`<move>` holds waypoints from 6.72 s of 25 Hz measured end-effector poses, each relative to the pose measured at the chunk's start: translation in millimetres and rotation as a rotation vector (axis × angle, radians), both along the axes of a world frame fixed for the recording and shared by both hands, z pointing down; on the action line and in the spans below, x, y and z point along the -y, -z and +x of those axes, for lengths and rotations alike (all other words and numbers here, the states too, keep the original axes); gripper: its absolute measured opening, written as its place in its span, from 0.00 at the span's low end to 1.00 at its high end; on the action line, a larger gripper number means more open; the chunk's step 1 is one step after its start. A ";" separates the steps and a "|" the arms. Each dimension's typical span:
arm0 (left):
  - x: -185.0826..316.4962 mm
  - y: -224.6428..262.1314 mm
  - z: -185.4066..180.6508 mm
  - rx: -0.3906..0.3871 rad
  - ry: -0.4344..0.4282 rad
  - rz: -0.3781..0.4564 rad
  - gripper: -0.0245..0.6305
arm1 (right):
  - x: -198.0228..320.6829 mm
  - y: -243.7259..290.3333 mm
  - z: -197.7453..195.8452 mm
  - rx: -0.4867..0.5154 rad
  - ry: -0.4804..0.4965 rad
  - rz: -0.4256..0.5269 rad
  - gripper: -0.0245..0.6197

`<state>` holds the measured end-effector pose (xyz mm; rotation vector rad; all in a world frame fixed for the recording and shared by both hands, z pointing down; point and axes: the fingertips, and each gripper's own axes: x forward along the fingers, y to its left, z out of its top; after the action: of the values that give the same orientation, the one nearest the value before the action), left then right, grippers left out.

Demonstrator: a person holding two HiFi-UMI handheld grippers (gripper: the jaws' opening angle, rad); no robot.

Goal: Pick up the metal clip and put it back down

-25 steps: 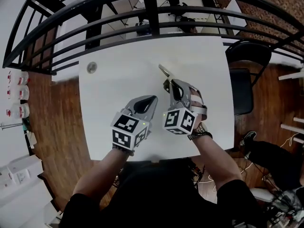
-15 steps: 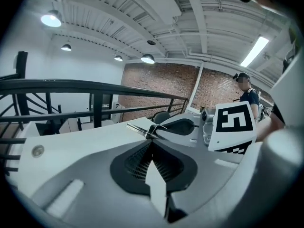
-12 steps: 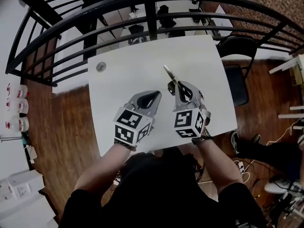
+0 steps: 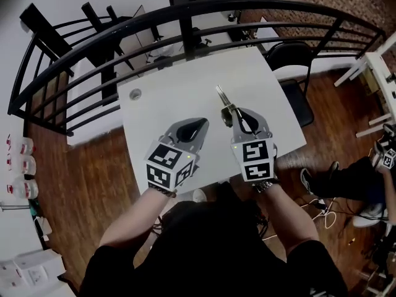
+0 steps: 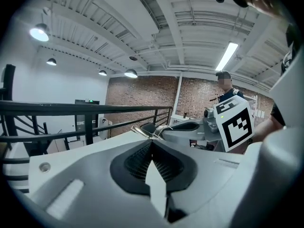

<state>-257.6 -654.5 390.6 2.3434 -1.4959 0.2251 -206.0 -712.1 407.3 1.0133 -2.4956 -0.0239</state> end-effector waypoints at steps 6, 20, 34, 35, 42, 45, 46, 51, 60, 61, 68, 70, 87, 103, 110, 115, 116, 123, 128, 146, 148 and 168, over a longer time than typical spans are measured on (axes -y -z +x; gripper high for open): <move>-24.9 15.4 20.0 -0.001 -0.042 0.031 0.06 | -26.4 19.9 23.5 0.073 -0.042 -0.018 0.03; -24.2 31.4 69.5 0.008 -0.039 0.053 0.06 | -36.7 39.3 65.4 0.130 -0.006 -0.039 0.03; -21.9 30.6 81.0 -0.009 0.023 0.036 0.06 | -34.8 44.9 83.4 0.176 0.041 -0.046 0.03; -22.3 30.2 81.8 -0.009 0.026 0.036 0.06 | -35.7 44.6 84.2 0.180 0.045 -0.046 0.03; -26.8 29.6 90.3 0.004 0.041 0.032 0.06 | -39.1 45.4 91.3 0.206 0.061 -0.055 0.03; -25.0 30.0 99.9 0.007 0.049 0.029 0.06 | -37.1 45.6 100.5 0.215 0.068 -0.060 0.03; -24.6 29.9 103.4 0.008 0.050 0.027 0.06 | -36.7 45.6 103.3 0.218 0.069 -0.061 0.03; -26.3 29.9 120.6 0.014 0.046 0.027 0.06 | -39.8 48.6 118.1 0.238 0.076 -0.062 0.03; -31.1 22.5 151.5 0.025 -0.011 0.009 0.06 | -54.3 50.5 152.9 0.263 0.031 -0.060 0.03; -32.3 21.8 155.5 0.023 -0.024 0.009 0.06 | -56.6 50.9 157.1 0.265 0.020 -0.058 0.03; -51.0 19.6 172.6 -0.004 -0.155 0.023 0.06 | -87.7 54.2 172.9 0.257 -0.085 -0.029 0.03; -57.7 17.9 176.8 -0.011 -0.199 0.021 0.06 | -97.3 54.9 176.3 0.256 -0.121 -0.024 0.03; -154.3 4.4 223.3 -0.033 -0.603 0.011 0.06 | -220.3 45.7 224.4 0.236 -0.515 0.013 0.03; -240.6 10.5 368.1 -0.063 -0.962 0.006 0.06 | -324.3 52.2 357.2 0.215 -0.859 0.061 0.03; -292.3 18.0 451.2 -0.047 -1.089 0.026 0.06 | -381.4 56.9 435.0 0.226 -0.975 0.093 0.03; -332.1 8.4 504.9 -0.027 -1.151 0.022 0.06 | -424.4 43.0 486.3 0.247 -1.038 0.089 0.03; -338.1 7.2 515.0 -0.025 -1.164 0.019 0.06 | -430.9 41.6 496.2 0.248 -1.052 0.088 0.03; -384.2 -6.1 563.9 -0.016 -1.283 -0.014 0.06 | -478.9 28.2 543.7 0.253 -1.174 0.075 0.03; -407.0 -3.5 576.3 -0.025 -1.392 -0.029 0.06 | -503.6 25.9 554.1 0.244 -1.286 0.063 0.03; -496.0 7.3 564.2 -0.084 -1.739 -0.044 0.06 | -594.5 43.3 532.5 0.196 -1.620 0.100 0.03; -513.3 5.7 563.0 -0.086 -1.782 -0.034 0.06 | -611.5 42.0 530.1 0.193 -1.660 0.116 0.03; -763.3 -18.8 596.4 0.003 -2.151 0.008 0.06 | -865.1 18.4 552.5 0.226 -2.007 0.221 0.03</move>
<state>338.8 108.8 409.4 2.6791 1.4872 0.5967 346.5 153.0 388.9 3.0472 -0.5886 0.4165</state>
